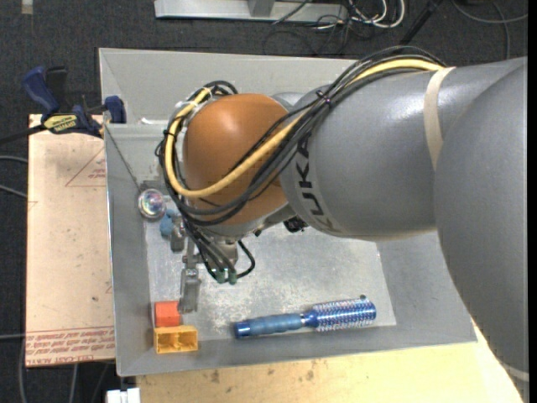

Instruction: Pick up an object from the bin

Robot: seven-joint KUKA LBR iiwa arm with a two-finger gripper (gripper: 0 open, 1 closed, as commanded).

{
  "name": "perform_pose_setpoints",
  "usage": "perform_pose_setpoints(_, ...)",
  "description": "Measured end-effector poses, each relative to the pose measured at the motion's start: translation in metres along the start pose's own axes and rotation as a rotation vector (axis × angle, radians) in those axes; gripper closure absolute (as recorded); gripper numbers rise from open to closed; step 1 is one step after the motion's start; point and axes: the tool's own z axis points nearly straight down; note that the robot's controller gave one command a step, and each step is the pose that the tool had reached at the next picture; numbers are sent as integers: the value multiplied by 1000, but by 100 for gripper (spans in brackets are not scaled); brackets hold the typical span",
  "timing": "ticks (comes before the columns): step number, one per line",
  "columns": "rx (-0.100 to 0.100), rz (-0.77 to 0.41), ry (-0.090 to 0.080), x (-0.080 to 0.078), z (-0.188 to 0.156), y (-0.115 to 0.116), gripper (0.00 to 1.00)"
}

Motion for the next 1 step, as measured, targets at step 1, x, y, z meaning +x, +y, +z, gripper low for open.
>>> perform_pose_setpoints(1, 0, -82, -1, 20, 101, -12, 0)
